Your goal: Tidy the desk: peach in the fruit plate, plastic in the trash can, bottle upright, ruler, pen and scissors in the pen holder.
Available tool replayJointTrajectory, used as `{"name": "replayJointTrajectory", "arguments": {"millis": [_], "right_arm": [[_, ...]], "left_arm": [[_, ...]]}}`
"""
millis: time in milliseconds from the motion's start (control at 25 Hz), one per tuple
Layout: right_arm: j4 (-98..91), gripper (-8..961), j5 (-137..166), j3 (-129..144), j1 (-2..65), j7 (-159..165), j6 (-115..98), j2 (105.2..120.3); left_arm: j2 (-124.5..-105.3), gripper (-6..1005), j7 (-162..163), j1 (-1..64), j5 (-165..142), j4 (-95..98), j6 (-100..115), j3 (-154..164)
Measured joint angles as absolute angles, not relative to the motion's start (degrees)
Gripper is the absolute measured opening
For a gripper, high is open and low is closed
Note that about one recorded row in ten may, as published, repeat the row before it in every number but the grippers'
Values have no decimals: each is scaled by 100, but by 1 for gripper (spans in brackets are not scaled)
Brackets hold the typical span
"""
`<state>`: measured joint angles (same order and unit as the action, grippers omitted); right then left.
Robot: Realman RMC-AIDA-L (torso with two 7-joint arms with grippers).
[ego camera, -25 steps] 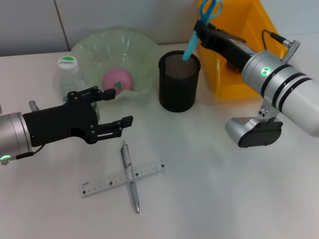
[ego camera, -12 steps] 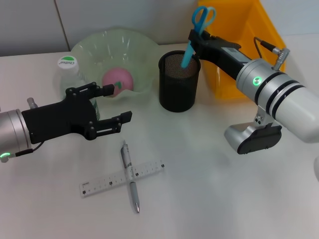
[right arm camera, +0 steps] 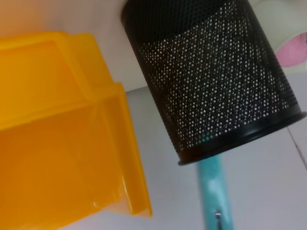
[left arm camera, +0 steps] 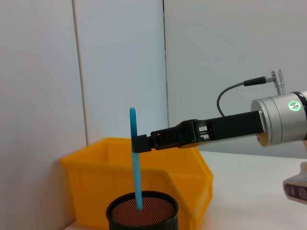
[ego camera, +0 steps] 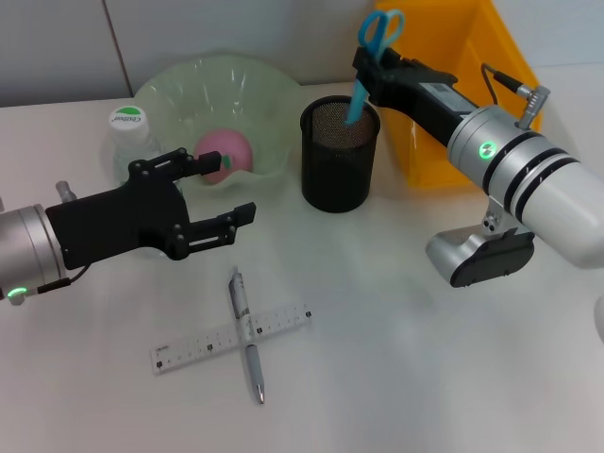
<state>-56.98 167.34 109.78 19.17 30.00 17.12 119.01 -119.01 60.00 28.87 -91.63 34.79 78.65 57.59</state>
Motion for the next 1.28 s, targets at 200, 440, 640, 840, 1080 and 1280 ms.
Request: {"name": "replayJointTrajectory", "arguments": {"millis": [200,440,640,840,1080,1280], "right_arm": [[-5680,403,16716,11002,1920,3055,1749,11937],[-5635,509,16674,11064,1935,3093,1809,11952],[-5619,535,16672,11067,1947,3148,1841,11953],[-5634,549,16672,11075,1927,3152,1893,11959],[-5736,557,16457,11096,1856,3256,2086,11965],[-6869,564,15094,11421,1396,3811,2293,11982]], "left_arm": [[-11901,792,6000,2902,-9163,3479,7865,5798],[-11896,792,6000,2915,-9163,3480,7869,5819],[-11891,791,5961,2918,-9163,3480,7868,5827],[-11891,791,5950,2923,-9164,3480,7866,5827],[-11883,791,5947,2937,-9168,3488,7852,5826],[-11868,791,6007,2930,-9166,3497,7878,5786]]}}
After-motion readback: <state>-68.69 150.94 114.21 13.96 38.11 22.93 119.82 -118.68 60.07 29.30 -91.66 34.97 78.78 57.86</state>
